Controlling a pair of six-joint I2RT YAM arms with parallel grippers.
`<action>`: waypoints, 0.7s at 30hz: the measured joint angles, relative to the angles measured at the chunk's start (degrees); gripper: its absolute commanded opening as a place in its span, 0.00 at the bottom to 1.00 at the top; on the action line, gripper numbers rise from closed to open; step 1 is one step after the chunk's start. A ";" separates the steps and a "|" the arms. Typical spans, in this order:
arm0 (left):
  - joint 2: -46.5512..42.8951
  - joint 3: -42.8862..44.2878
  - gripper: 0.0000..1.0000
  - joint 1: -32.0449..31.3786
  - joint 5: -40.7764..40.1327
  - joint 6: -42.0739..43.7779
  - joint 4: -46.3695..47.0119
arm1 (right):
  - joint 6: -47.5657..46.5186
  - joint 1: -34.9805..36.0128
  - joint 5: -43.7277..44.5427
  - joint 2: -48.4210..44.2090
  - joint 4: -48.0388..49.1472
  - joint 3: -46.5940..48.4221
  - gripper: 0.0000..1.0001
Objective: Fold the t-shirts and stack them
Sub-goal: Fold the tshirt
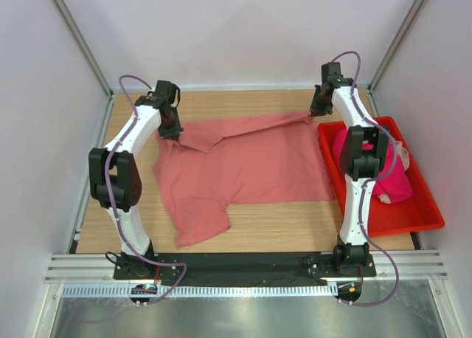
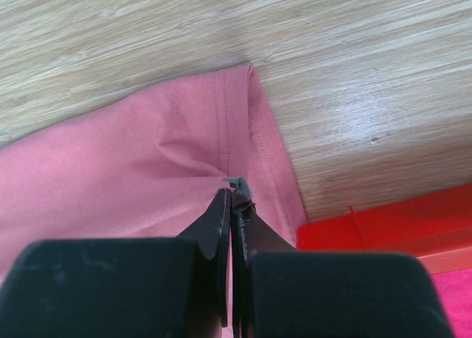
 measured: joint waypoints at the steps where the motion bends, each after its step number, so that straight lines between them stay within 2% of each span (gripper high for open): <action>1: 0.00 0.00 0.00 0.00 0.00 0.00 -0.02 | -0.04 0.02 0.00 0.00 0.00 0.00 0.01; 9: 1.05 0.00 0.00 0.00 -0.02 0.02 -0.57 | -1.53 0.02 0.70 0.00 -0.39 0.00 0.01; 14: 2.14 0.00 0.00 0.00 -0.02 0.04 -1.27 | -2.40 0.02 0.79 -0.04 -0.57 -0.55 0.05; 15: 2.36 0.00 0.00 0.00 -0.02 0.07 -1.49 | -2.60 0.02 0.92 -0.24 -0.52 -1.25 0.07; 18: 2.91 0.00 0.02 0.00 0.04 0.15 -2.10 | -2.75 0.02 1.31 -1.07 -0.52 -4.74 0.23; 19: 2.99 0.00 0.05 0.00 0.26 0.24 -2.21 | -2.91 0.02 1.31 -1.18 0.02 -5.40 0.32; 20: 3.08 0.00 0.10 0.00 0.55 0.35 -2.23 | -2.84 0.07 1.36 -1.29 0.50 -5.86 0.37; 21: 3.08 0.00 0.21 0.00 0.92 0.44 -2.23 | -2.84 0.11 1.51 -1.36 0.68 -5.99 0.44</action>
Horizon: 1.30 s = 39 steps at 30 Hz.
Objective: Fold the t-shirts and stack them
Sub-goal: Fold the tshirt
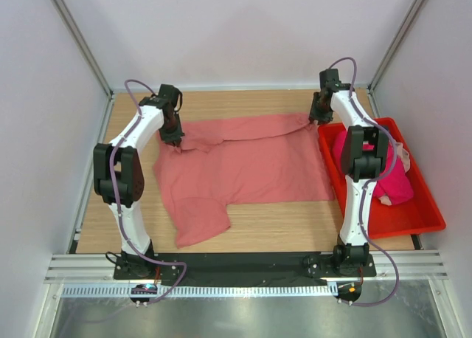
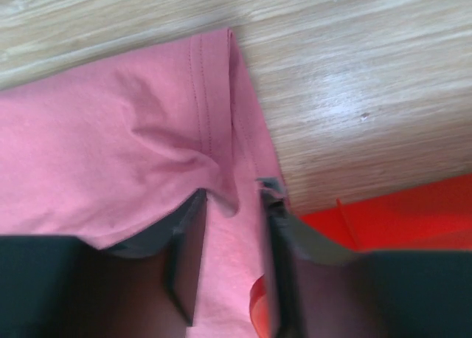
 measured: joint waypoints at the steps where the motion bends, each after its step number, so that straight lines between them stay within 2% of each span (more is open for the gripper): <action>1: 0.00 0.00 0.28 0.00 0.37 0.31 -0.02 | -0.07 0.00 0.04 -0.07 -0.04 -0.02 0.48; 3: -0.02 0.00 0.56 0.00 0.81 0.37 -0.04 | 0.11 -0.02 -0.09 -0.15 -0.59 0.57 0.53; 4: -0.07 0.00 0.65 0.02 1.05 0.63 -0.04 | 0.39 -0.04 -0.28 -0.15 -1.25 1.20 0.56; 5: -0.24 -0.15 0.68 0.02 1.44 0.46 0.07 | 0.83 -0.07 -0.61 -0.15 -2.12 2.03 0.58; 7: -1.40 -1.16 0.67 0.04 2.12 -0.09 0.50 | 2.05 -0.04 -1.68 -0.15 -3.32 3.87 0.61; 10: -4.17 -2.64 0.61 0.13 2.80 -0.70 1.01 | 3.39 0.24 -3.37 -0.20 -4.44 6.88 0.62; 14: -6.82 -2.36 0.45 0.79 4.04 -2.49 2.84 | 4.42 1.73 -4.37 -0.68 -4.94 9.44 0.63; 18: -3.02 2.86 0.41 1.42 4.46 -4.66 3.04 | 5.53 4.48 -5.77 -0.87 -5.57 10.16 0.63; 21: 3.06 7.06 0.41 1.73 4.42 -6.32 2.86 | 6.19 7.54 -6.62 -1.03 -6.08 9.55 0.63; 27: 11.41 4.72 0.40 3.21 2.82 -9.44 1.11 | 7.02 16.37 -6.60 -3.74 -6.97 2.95 0.65; 35: 10.32 -1.29 0.41 7.56 1.84 -10.78 -0.13 | 6.14 29.75 -5.42 -9.18 -7.06 -11.13 0.69; 39: 8.70 -3.89 0.39 10.64 1.44 -9.94 -0.24 | 6.05 35.21 -5.92 -11.21 -6.78 -16.74 0.74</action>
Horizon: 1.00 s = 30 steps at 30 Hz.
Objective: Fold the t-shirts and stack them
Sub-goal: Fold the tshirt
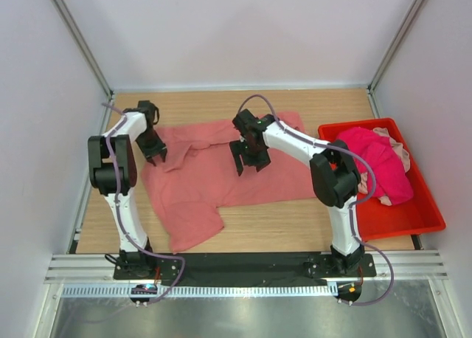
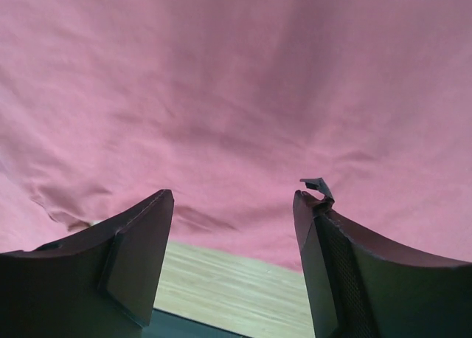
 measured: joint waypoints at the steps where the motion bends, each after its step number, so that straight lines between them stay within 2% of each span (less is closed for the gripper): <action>1: -0.35 -0.50 0.39 0.81 -0.13 0.35 -0.07 | 0.02 0.66 -0.46 -0.28 -0.07 -0.66 0.74; 6: -2.10 -2.64 0.46 5.62 -2.23 3.43 -0.72 | 1.29 -2.62 -1.88 -1.14 1.05 -0.42 0.75; 10: -3.91 -2.91 0.50 6.27 -0.48 5.33 -0.92 | 3.52 -12.31 -1.49 -0.50 2.97 4.17 0.74; 13: -7.10 -3.17 0.50 5.27 1.25 5.64 -0.85 | 6.95 -19.67 -1.46 1.33 6.47 9.03 0.69; 15: -9.64 -3.15 0.50 4.44 2.45 5.57 -0.57 | 10.49 -24.63 -2.40 2.71 9.60 10.88 0.65; 18: -12.63 -3.02 0.50 3.50 4.22 5.14 -0.35 | 17.38 -29.42 -3.67 4.15 13.11 10.86 0.64; 22: -14.08 -3.06 0.49 3.10 6.19 4.59 0.50 | 26.05 -30.73 -4.13 4.35 16.70 7.10 0.66; 30: -12.66 -3.13 0.47 3.13 7.93 3.15 1.88 | 43.41 -28.17 -2.75 4.35 21.27 0.35 0.69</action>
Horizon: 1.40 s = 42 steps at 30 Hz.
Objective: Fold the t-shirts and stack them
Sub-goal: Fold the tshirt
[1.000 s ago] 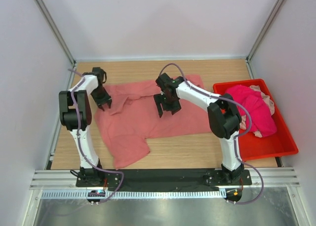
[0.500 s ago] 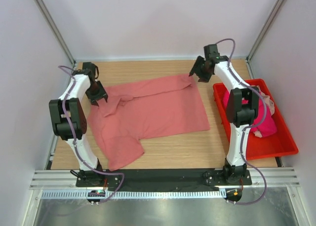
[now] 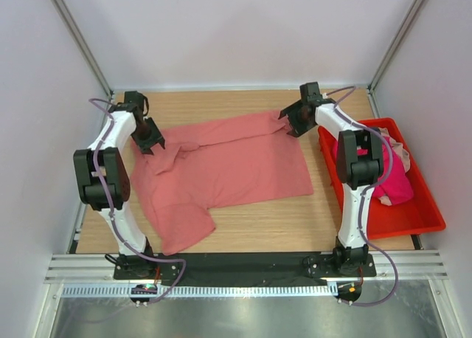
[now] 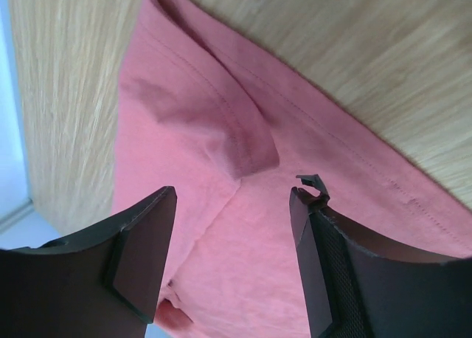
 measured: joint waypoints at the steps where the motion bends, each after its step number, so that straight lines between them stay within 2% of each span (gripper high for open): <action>1: 0.35 0.00 0.47 0.00 0.11 -0.09 0.07 | 1.73 0.28 0.50 0.00 0.33 -0.68 0.68; 9: 4.15 0.92 0.47 0.00 0.48 -1.03 -0.13 | 10.71 1.07 6.05 0.00 3.02 -4.33 0.61; 21: 4.59 1.70 0.47 0.00 -0.02 -0.81 -0.35 | 16.24 1.05 7.28 0.07 8.11 -5.77 0.47; 24: 4.61 1.79 0.47 0.00 -0.09 -0.81 -0.44 | 17.18 1.01 7.43 0.09 8.55 -5.77 0.37; 27: 4.61 1.81 0.47 0.00 -0.20 -0.81 -0.46 | 18.38 1.01 7.56 0.28 8.68 -5.77 0.20; 28: 4.63 1.81 0.47 0.00 -0.22 -0.81 -0.46 | 18.86 1.01 7.61 0.33 8.74 -5.77 0.10; 31: 4.66 1.81 0.47 0.00 -0.66 -0.74 -0.76 | 19.96 1.01 7.72 0.55 8.74 -5.75 0.01; 36: 5.81 1.81 0.45 0.00 -2.27 0.09 -1.29 | 18.47 1.01 8.46 1.66 7.67 -3.80 0.01; 42: 9.11 1.79 0.45 0.00 -4.26 0.74 -1.99 | 5.64 0.96 10.38 4.79 8.59 4.50 0.01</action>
